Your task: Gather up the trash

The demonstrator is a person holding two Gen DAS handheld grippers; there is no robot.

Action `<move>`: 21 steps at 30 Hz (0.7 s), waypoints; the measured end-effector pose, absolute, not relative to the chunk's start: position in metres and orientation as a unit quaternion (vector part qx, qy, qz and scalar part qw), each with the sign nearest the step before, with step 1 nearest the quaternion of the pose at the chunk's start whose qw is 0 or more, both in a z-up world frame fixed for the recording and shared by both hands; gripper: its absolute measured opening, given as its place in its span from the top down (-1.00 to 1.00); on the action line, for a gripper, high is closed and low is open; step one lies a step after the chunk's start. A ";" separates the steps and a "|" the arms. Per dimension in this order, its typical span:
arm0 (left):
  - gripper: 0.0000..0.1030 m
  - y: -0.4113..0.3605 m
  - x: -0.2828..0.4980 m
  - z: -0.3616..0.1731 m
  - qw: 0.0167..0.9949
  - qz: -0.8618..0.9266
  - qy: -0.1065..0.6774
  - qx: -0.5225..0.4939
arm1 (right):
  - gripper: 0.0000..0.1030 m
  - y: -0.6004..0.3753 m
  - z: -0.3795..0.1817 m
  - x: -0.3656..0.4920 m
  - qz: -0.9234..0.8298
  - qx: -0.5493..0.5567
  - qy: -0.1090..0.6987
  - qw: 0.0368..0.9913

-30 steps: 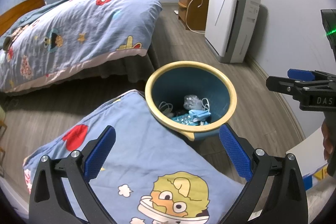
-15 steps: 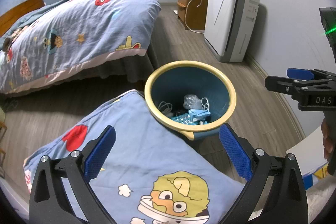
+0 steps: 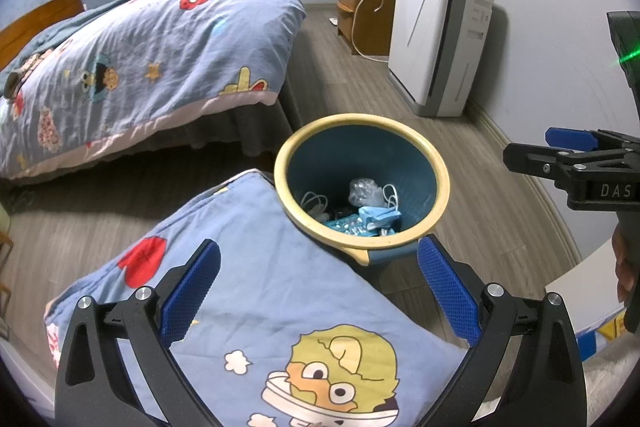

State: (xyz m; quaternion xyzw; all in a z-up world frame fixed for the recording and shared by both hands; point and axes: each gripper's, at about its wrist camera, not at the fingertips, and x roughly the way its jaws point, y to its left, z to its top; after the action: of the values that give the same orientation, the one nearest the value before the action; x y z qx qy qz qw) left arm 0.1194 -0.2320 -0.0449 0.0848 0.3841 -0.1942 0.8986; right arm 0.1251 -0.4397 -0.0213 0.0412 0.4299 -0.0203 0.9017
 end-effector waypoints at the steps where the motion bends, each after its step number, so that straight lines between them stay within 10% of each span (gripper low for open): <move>1: -0.90 -0.231 0.120 -0.045 0.899 -0.194 0.384 0.084 | -0.89 -0.440 -0.021 0.125 -0.020 0.041 0.430 0.902; 21: -0.90 -0.231 0.116 -0.047 0.888 -0.212 0.394 0.105 | -0.89 -0.441 -0.024 0.126 -0.024 0.047 0.433 0.900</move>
State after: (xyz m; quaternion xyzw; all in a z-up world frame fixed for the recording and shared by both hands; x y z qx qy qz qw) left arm 0.1163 -0.2310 -0.0465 0.1048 0.3935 -0.2118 0.8884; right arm 0.1261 -0.4413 -0.0236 0.0466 0.4334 -0.0241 0.8997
